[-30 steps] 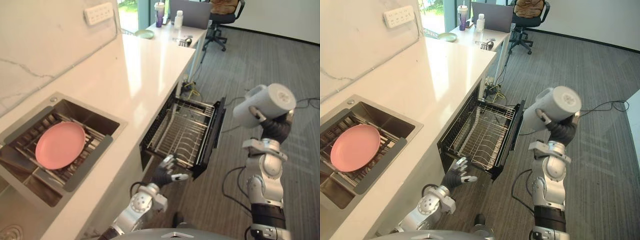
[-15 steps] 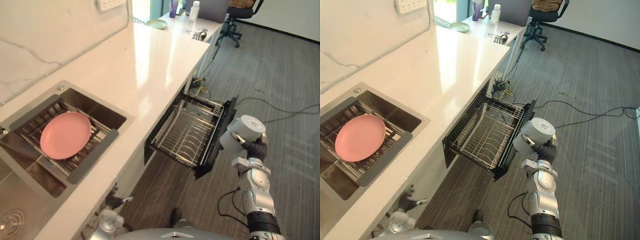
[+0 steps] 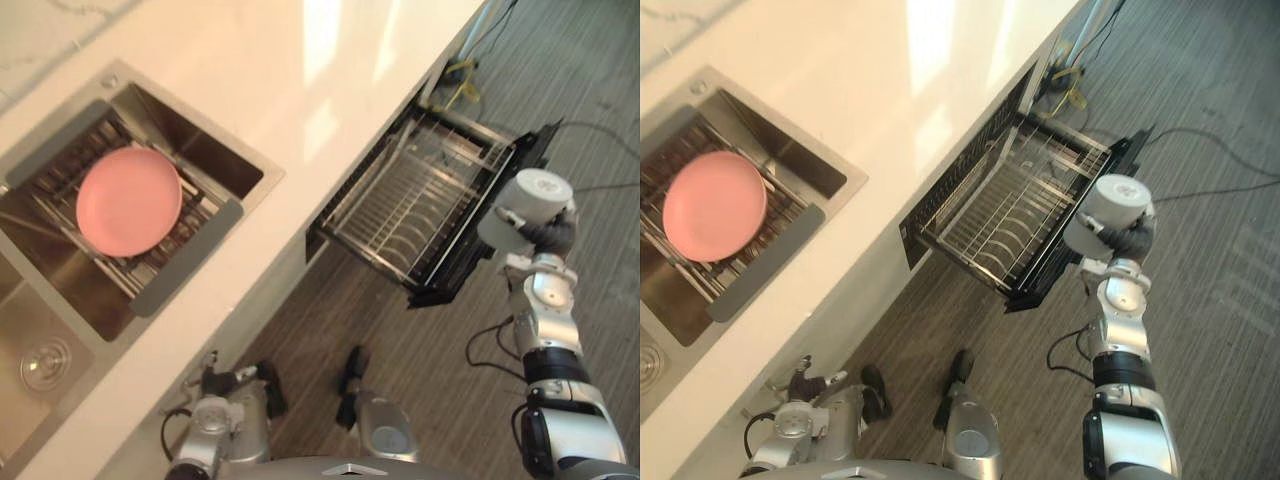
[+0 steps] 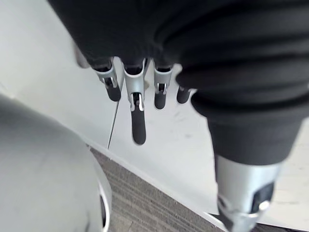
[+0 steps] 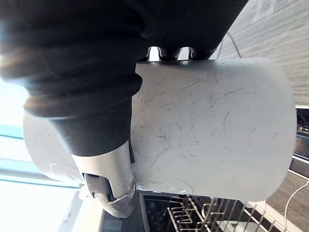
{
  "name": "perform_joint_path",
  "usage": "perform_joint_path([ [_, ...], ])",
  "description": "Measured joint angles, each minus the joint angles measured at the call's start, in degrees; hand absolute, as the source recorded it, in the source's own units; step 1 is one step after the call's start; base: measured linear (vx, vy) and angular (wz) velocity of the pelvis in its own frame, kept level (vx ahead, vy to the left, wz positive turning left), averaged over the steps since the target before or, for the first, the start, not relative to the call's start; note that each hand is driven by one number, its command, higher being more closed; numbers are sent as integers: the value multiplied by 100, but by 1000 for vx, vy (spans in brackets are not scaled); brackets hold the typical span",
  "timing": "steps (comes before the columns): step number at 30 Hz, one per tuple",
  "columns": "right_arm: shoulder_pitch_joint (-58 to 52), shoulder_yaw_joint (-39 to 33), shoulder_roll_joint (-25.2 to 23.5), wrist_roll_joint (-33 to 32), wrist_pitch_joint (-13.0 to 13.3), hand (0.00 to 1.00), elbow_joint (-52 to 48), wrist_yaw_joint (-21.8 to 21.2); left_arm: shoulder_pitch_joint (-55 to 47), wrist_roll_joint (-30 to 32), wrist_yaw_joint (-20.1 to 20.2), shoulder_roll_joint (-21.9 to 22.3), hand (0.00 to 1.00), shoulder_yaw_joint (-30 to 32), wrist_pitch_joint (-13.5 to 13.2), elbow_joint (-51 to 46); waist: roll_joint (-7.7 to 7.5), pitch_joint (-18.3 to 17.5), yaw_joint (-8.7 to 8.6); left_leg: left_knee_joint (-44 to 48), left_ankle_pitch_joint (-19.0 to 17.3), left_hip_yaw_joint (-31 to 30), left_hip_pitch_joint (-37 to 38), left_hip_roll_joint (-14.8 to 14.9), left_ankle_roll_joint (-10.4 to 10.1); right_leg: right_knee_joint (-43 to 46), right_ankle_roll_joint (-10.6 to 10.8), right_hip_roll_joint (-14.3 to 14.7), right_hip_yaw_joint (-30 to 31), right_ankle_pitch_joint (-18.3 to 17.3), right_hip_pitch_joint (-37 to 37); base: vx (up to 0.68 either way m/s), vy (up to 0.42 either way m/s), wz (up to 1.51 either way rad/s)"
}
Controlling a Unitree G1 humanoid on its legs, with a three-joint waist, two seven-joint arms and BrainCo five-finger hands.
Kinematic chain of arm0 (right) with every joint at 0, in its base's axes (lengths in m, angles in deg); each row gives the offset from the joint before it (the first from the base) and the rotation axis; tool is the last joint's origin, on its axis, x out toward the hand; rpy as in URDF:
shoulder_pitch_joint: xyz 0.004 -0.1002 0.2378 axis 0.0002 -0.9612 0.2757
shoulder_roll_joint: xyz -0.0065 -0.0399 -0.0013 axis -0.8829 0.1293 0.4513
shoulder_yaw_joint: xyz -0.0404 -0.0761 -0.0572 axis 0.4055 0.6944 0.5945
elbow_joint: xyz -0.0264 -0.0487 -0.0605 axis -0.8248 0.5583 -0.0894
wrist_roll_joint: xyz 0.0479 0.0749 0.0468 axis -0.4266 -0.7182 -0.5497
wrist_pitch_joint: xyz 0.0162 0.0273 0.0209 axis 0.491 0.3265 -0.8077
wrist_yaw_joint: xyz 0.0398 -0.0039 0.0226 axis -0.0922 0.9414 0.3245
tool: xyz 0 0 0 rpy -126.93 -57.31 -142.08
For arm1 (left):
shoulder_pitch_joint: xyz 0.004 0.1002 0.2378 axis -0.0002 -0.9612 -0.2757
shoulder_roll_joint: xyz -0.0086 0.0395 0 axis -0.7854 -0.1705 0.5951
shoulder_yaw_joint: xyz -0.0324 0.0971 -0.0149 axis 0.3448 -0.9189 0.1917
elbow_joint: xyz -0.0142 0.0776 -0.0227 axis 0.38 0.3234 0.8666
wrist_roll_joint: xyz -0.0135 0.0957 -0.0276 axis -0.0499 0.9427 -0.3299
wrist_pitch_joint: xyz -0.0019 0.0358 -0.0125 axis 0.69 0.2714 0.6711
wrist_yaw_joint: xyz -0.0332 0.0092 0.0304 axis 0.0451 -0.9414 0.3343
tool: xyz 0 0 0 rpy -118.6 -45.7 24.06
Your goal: Walk over to the sink, pick up the cup, carry it to the dishwasher, place the cup inside the dishwasher, then close the dishwasher door
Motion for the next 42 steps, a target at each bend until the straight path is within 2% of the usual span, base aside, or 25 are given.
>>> perform_joint_path([
  [2, 249, 21, 186, 0, -20, 100, 270, -9, 108, -416, 122, 2, 0, 132, 144, 21, 62, 145, -5, -106, 134, -145, -129, -61, 1, 83, -30, -31, -151, -53, -127, 23, 3, 32],
  [4, 440, 24, 317, 3, -43, 100, 524, -19, 174, -495, 283, 15, 0, 126, 194, 20, 133, 265, -20, -288, 258, -272, -123, -129, -5, 179, -37, -76, -284, -138, -146, 60, 10, 43],
  [7, 616, 56, 554, 20, -66, 100, 776, -129, 212, -1157, 261, 37, 0, 731, 459, 292, 230, 347, 43, -636, 493, -381, -156, -257, 3, 435, -46, -208, -365, -298, -354, 38, 29, 30],
  [8, 699, 62, 719, 24, -61, 100, 785, -142, 218, -1268, 240, -37, 0, 925, 563, 456, 305, 413, 42, -799, 609, -456, -180, -324, 15, 557, -42, -278, -438, -361, -444, 11, 47, 27],
  [11, 1008, 131, 931, 176, -76, 100, 1061, -252, 181, -1186, 421, -319, 0, 912, 971, 1291, 377, 536, 139, -1071, 807, -466, -195, -433, 53, 755, -45, -399, -432, -445, -655, -2, 40, 14],
  [13, 1132, 286, 954, 395, -139, 100, 1254, -405, -3, -947, 727, -341, 0, 885, 1247, 1616, 379, 607, 200, -1207, 924, -521, -218, -495, 69, 953, -43, -498, -451, -534, -787, -9, 47, 15],
  [16, 1248, 539, 955, 713, -169, 100, 1336, -653, -127, -764, 1121, -255, 0, 742, 1384, 1631, 379, 607, 314, -1216, 988, -617, -295, -518, 49, 1118, -73, -565, -455, -593, -913, -28, 19, 8],
  [19, 1468, 751, 955, 946, -166, 100, 1452, -875, -126, -691, 1317, -240, 0, 627, 1395, 1604, 380, 606, 350, -1415, 1169, -708, -296, -599, 57, 1327, -100, -680, -472, -736, -1064, -78, 8, 12],
  [24, 1538, 1136, 958, 1309, -222, 100, 1428, -1182, -130, -694, 1319, -245, 0, 625, 1398, 1618, 374, 610, 408, -1608, 1332, -771, -335, -665, 59, 1593, -134, -807, -482, -857, -1261, -75, 9, 7],
  [28, 1546, 1473, 922, 1595, -555, 100, 1423, -1377, -129, -690, 1315, -263, 0, 623, 1390, 1613, 374, 610, 420, -1626, 1414, -887, -474, -683, 73, 1641, -158, -847, -601, -786, -1341, -25, 9, 15],
  [32, 1686, 1675, 913, 1648, -751, 100, 1518, -1334, -128, -675, 1315, -282, 0, 446, 1387, 1610, 375, 609, 490, -1775, 1546, -974, -540, -698, 68, 1669, -184, -858, -700, -772, -1422, -1, -8, 14],
  [35, 2020, 1805, 916, 1714, -973, 100, 1957, -1102, -124, -554, 1310, -284, 0, 389, 1384, 1610, 379, 608, 532, -1810, 1636, -1094, -697, -707, 58, 1756, -208, -876, -775, -781, -1545, -1, -21, 18],
  [37, 2172, 1806, 930, 1715, -1175, 100, 2163, -935, -124, -530, 1309, -284, 0, 223, 1383, 1609, 417, 626, 643, -1812, 1655, -1116, -707, -712, 56, 1809, -224, -892, -789, -792, -1558, -9, -21, 6],
  [40, 2406, 1813, 956, 1826, -1195, 100, 2198, -920, -124, -513, 1308, -283, 0, 172, 1369, 1587, 453, 633, 650, -1839, 1718, -1207, -825, -750, 67, 1855, -246, -939, -822, -811, -1681, -33, -4, 10],
  [41, 2460, 1824, 967, 1839, -1201, 0, 2237, -927, -123, -512, 1308, -283, 0, 168, 1366, 1581, 462, 636, 654, -1868, 1740, -1214, -837, -758, 62, 1867, -251, -946, -822, -814, -1706, -37, -11, 10],
  [42, 2567, 1867, 1042, 1943, -1269, 0, 2325, -998, -103, -496, 1309, -283, 0, 141, 1353, 1576, 510, 659, 689, -1910, 1781, -1233, -859, -767, 64, 1888, -262, -960, -836, -822, -1739, -36, -19, 10],
])
